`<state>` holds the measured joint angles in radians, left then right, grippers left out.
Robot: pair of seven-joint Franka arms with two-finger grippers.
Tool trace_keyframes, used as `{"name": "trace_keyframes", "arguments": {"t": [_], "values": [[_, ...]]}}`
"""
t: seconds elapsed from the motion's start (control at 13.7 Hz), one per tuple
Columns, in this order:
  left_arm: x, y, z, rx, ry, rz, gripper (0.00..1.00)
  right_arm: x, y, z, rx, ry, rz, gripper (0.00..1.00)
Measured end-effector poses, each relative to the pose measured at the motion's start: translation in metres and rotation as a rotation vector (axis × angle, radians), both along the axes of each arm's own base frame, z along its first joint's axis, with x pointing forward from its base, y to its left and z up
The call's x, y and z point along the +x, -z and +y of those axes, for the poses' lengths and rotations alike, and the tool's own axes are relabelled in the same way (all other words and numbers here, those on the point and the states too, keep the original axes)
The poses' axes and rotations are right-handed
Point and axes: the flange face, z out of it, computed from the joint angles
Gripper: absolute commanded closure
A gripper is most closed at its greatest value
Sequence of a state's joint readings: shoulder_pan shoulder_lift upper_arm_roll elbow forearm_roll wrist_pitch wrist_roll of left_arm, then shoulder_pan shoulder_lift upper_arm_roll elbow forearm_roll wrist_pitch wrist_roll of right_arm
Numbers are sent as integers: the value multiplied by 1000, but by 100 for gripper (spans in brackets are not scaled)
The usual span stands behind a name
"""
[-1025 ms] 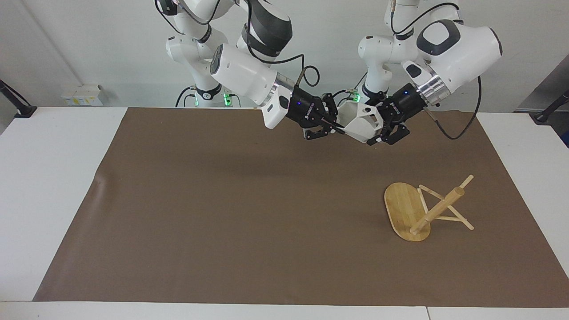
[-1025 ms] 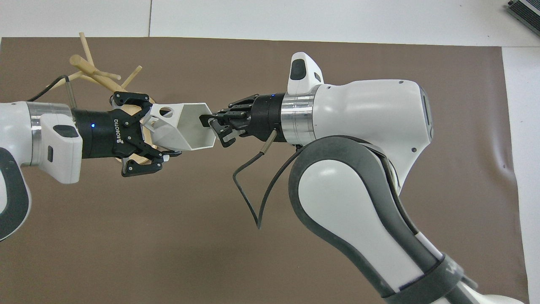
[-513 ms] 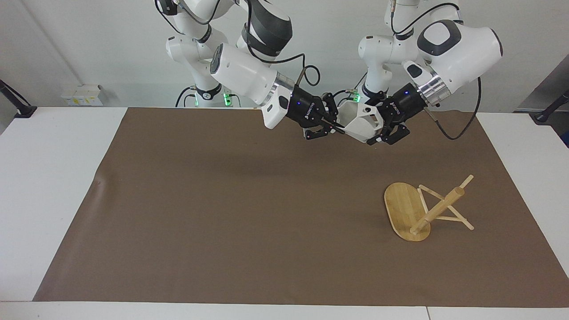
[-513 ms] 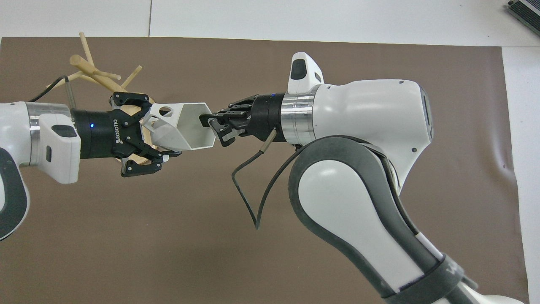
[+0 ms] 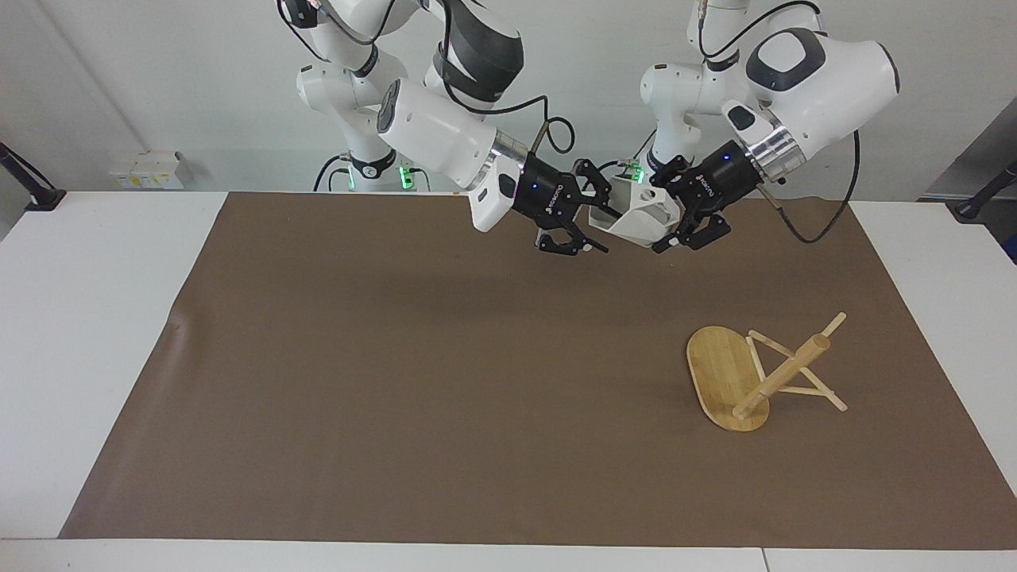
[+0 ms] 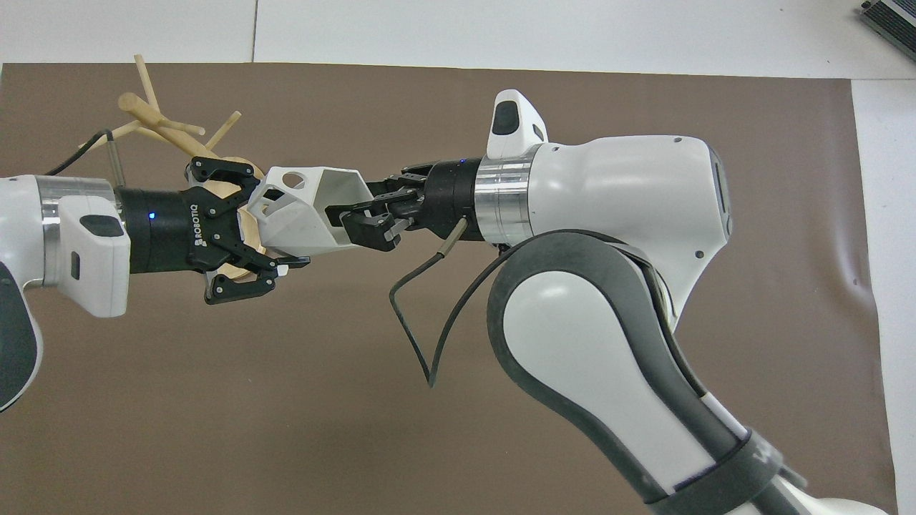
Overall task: Hang cup on rack
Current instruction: 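Release the cup from the right gripper and withdraw it, then move the cup with the left gripper onto a mug tree peg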
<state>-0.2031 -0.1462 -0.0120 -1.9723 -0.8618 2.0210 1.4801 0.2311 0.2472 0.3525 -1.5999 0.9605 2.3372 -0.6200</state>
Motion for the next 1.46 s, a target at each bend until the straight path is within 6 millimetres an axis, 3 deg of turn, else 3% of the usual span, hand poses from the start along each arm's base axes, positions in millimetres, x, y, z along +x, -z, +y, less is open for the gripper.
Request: {"name": "trace_keyframes", "arguments": {"t": [0.29, 0.44, 0.59, 0.95, 1.17, 1.46], "values": [[0, 0, 2, -1, -2, 3, 100, 2, 0, -3, 1, 11, 4, 0], [-1, -1, 2, -2, 1, 5, 100, 11, 0, -17, 1, 40, 10, 0], [-1, -2, 3, -2, 2, 5, 100, 26, 1, -45, -16, 82, 0, 0], [0, -2, 11, -3, -10, 9, 100, 66, 9, -140, -205, 161, -74, 0], [1, 2, 19, -2, -25, 15, 100, 70, 23, -175, -441, 123, -57, 0], [7, 8, 42, 43, -78, -5, 100, 60, 41, -207, -810, 243, 128, 0]]}}
